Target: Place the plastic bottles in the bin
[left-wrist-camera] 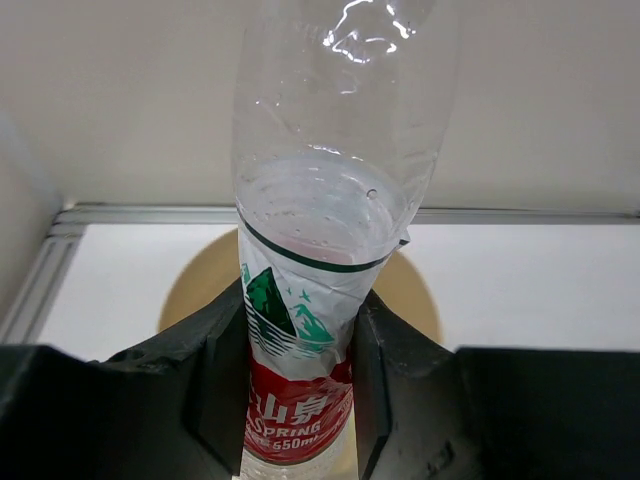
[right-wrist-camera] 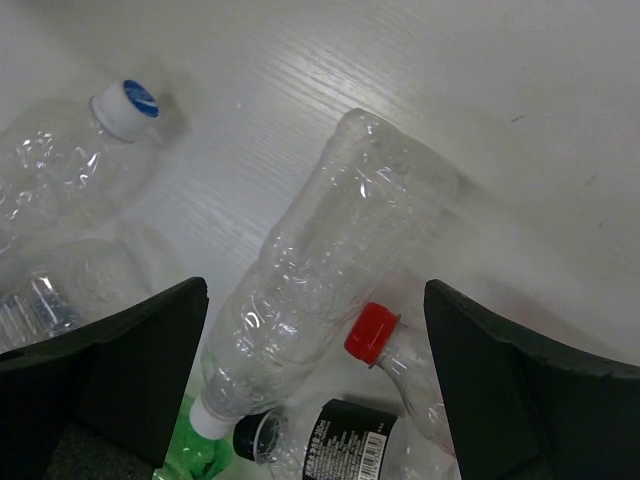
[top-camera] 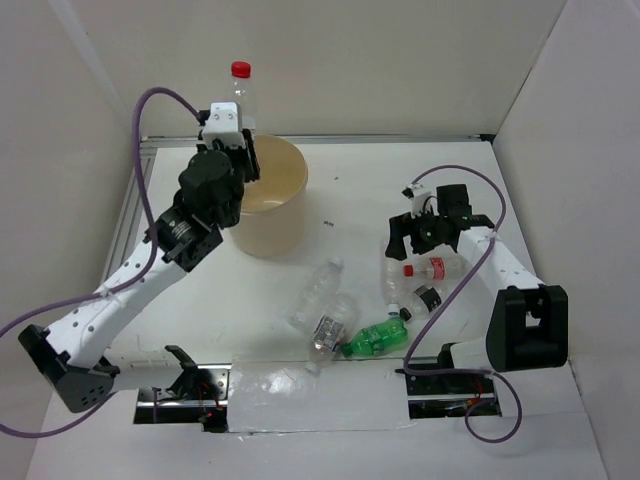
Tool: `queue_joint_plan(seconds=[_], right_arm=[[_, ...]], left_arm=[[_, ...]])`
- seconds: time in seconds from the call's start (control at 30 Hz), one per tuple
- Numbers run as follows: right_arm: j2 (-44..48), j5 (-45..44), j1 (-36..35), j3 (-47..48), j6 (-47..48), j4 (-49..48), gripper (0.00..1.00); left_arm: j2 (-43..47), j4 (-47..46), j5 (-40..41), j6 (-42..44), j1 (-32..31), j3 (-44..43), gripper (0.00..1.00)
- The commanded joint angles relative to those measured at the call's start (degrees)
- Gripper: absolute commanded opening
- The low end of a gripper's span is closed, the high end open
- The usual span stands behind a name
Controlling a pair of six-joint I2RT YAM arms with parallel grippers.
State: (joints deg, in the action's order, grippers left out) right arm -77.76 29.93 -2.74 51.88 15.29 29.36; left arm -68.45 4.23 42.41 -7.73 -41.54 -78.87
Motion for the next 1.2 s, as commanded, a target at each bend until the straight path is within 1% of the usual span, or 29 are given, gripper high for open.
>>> queue_joint_plan(seconds=[0.0,0.03,0.07,0.1,0.13,0.17,0.2,0.3,0.37,0.4,0.47,0.57,0.6,0.67,0.7,0.73,0.77,0.8,0.83,0.87,0.9,0.93,0.97,1.0,1.03,1.07,1.1,1.17], right_arm=[[-1.16,-7.25,-1.12,3.14,-4.47,-3.26,0.95],[-1.95,-8.04,-1.65,3.14,-5.09,-3.26,0.95],[-2.74,-9.53,-1.65,3.14,-5.62,-3.87,0.95],[-2.75,-10.06,-1.65,3.66,-5.62,-3.88,0.95],[-3.45,-10.59,-2.17,3.67,-5.62,-3.88,0.95],[-4.24,-11.82,-2.18,3.67,-5.62,-3.88,0.95],[-4.25,-12.52,-2.18,4.28,-5.62,-3.88,0.95],[-5.47,-14.46,-2.18,4.28,-6.15,-3.88,0.95],[-6.09,-14.46,-2.18,4.28,-6.15,-3.88,0.95],[-7.83,-14.46,-2.70,4.28,-6.15,-3.88,0.95],[-9.42,-13.67,-3.23,4.81,-6.15,-3.26,0.95],[-13.11,-11.83,-4.46,6.39,-6.15,-2.12,0.94],[-14.17,-10.52,-4.46,6.92,-6.15,-1.51,0.94],[-17.24,-9.11,-4.99,8.40,-6.15,-0.89,0.92],[-18.30,-8.41,-4.99,8.42,-6.15,-0.28,0.89],[-20.22,-7.88,-4.99,9.37,-6.15,-0.27,0.87],[-21.02,-7.35,-4.99,10.08,-6.15,0.42,0.84],[-21.73,-7.35,-4.38,10.09,-6.15,0.43,0.81],[-22.35,-5.60,-4.38,10.61,-6.15,1.13,0.77],[-23.13,-4.80,-3.85,11.13,-6.15,2.00,0.62],[-23.14,-4.01,-3.24,11.14,-5.37,2.62,0.53],[-23.14,-2.27,-3.23,12.10,-4.75,4.19,0.40],[-23.14,-1.12,-2.54,13.85,-2.74,5.17,0.21],[-23.14,0.11,-2.53,15.26,-1.42,6.48,0.15],[-22.45,1.00,-2.53,17.10,-0.01,7.97,0.12],[-22.44,2.14,-2.53,19.29,2.18,11.21,0.05],[-22.44,3.02,-2.53,24.88,3.42,12.89,0.05],[-22.44,5.21,-2.53,31.85,5.18,17.45,0.05]], left_arm=[[-4.66,-4.42,0.75,-1.67,5.58,-2.68,0.41],[-5.81,-2.40,0.74,-1.68,6.72,-3.30,0.46],[-6.78,-1.34,-0.83,-2.55,8.82,-3.92,0.55],[-8.36,-0.28,-1.54,-3.77,9.80,-3.92,0.61],[-8.37,0.51,-2.15,-4.48,10.59,-3.92,0.70],[-9.07,1.65,-4.07,-5.10,11.99,-3.23,0.83],[-9.07,1.66,-5.05,-5.80,12.62,-3.22,0.87],[-9.07,2.27,-7.07,-6.51,13.33,-2.69,0.95],[-9.07,2.88,-7.78,-6.51,13.85,-2.69,0.98],[-9.07,2.89,-8.83,-6.51,13.85,-2.69,0.99],[-7.76,2.89,-9.37,-5.82,13.85,-2.69,0.99],[-4.52,4.38,-11.73,-4.67,10.44,-2.69,0.99],[-1.81,4.38,-13.04,-4.14,7.99,-1.47,0.99],[1.28,6.57,-19.18,-3.62,5.25,2.38,0.99],[2.78,7.54,-21.30,-3.61,1.76,4.06,0.99],[4.27,8.51,-22.97,-4.66,-0.10,5.99,0.99],[6.72,9.73,-23.51,-6.41,-2.04,7.84,0.99],[7.79,12.27,-23.52,-7.55,-4.06,11.68,0.99],[8.67,13.43,-23.52,-8.70,-8.34,13.72,0.99],[10.16,14.57,-23.52,-11.75,-10.21,15.83,0.99],[10.70,15.62,-22.99,-13.35,-12.23,19.77,0.99],[10.70,17.11,-22.03,-14.93,-17.04,21.72,0.99],[11.31,17.13,-18.80,-18.69,-19.69,23.48,0.99],[11.32,17.74,-17.55,-20.56,-22.16,26.72,0.99],[10.79,17.74,-16.50,-22.40,-24.27,28.23,0.99],[10.18,18.27,-14.66,-24.33,-27.42,29.46,0.99],[9.30,18.97,-13.77,-29.23,-28.59,30.52,0.99],[7.29,18.97,-12.88,-33.91,-29.91,34.21,0.99]])
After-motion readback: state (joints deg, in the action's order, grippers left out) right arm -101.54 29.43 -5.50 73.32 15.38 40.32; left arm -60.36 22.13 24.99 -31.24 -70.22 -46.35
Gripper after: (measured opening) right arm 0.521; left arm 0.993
